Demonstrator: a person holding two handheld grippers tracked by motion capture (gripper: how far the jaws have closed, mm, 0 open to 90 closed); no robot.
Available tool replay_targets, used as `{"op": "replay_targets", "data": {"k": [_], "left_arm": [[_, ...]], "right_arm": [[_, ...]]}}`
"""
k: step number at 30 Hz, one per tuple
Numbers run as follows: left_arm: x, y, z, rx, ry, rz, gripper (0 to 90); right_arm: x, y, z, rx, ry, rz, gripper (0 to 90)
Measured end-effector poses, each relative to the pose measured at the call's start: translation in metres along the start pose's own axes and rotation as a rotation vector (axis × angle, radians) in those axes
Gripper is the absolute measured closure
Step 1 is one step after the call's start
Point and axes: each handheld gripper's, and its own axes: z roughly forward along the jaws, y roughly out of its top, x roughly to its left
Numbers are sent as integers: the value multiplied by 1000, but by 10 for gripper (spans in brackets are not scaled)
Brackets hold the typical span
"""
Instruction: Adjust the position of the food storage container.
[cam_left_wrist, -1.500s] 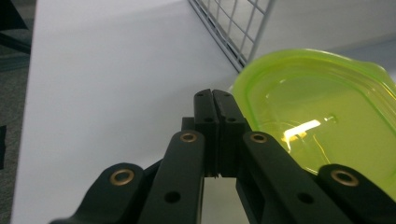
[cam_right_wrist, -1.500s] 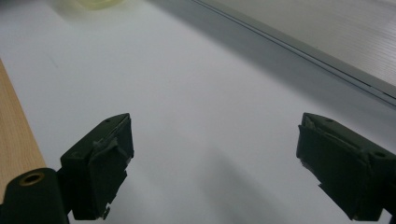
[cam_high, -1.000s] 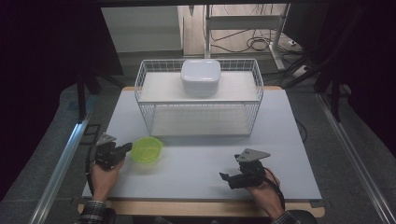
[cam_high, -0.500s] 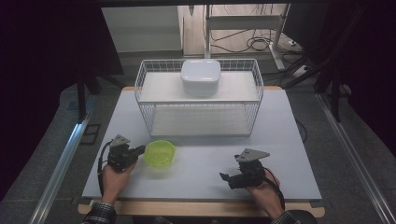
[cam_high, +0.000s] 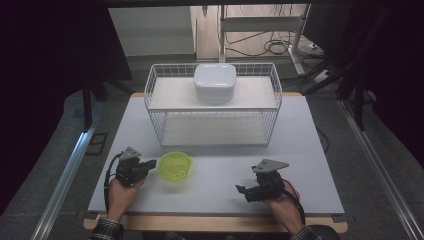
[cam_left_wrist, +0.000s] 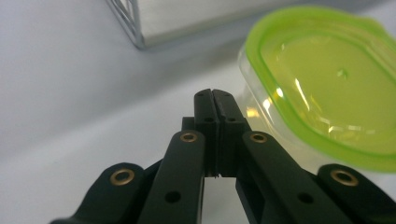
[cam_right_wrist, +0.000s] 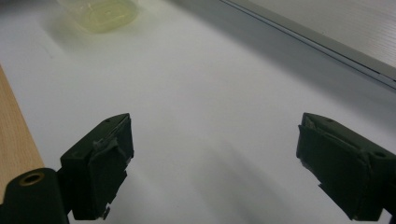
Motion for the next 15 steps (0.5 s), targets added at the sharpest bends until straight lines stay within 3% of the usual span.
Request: {"op": "replay_targets", "data": {"k": [9,15], "left_arm": [[-7,-2,12,51,-97,25,896],[-14,1,20,47,-150,40,896]], "right_arm": [[0,0,0,-5,-5,-4,114],[1,0,0,-4,-5,-5,114]]}}
